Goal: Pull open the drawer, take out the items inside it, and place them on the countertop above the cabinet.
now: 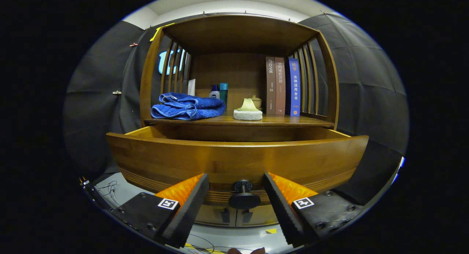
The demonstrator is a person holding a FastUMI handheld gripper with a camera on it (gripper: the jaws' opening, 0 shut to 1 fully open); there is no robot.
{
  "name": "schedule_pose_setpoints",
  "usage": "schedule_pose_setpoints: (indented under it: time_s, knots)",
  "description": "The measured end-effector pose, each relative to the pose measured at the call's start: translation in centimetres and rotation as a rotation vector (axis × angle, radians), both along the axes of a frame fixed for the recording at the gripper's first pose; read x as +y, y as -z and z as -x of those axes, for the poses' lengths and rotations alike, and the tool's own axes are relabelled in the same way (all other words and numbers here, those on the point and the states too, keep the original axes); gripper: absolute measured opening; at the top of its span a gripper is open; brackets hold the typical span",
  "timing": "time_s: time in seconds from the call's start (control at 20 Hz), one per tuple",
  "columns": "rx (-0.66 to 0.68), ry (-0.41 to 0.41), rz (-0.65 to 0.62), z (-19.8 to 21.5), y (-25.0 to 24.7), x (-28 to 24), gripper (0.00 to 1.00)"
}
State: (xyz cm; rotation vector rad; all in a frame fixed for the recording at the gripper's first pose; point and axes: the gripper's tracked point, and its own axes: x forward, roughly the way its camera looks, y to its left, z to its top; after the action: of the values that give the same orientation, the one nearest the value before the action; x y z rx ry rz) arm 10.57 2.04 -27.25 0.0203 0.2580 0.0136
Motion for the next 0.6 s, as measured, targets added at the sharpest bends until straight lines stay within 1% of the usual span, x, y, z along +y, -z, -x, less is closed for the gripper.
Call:
schedule_pose_setpoints:
  time_s: [0.6]
  knots:
    - [0.001,0.005,0.026,-9.2,1.0,0.3,0.99]
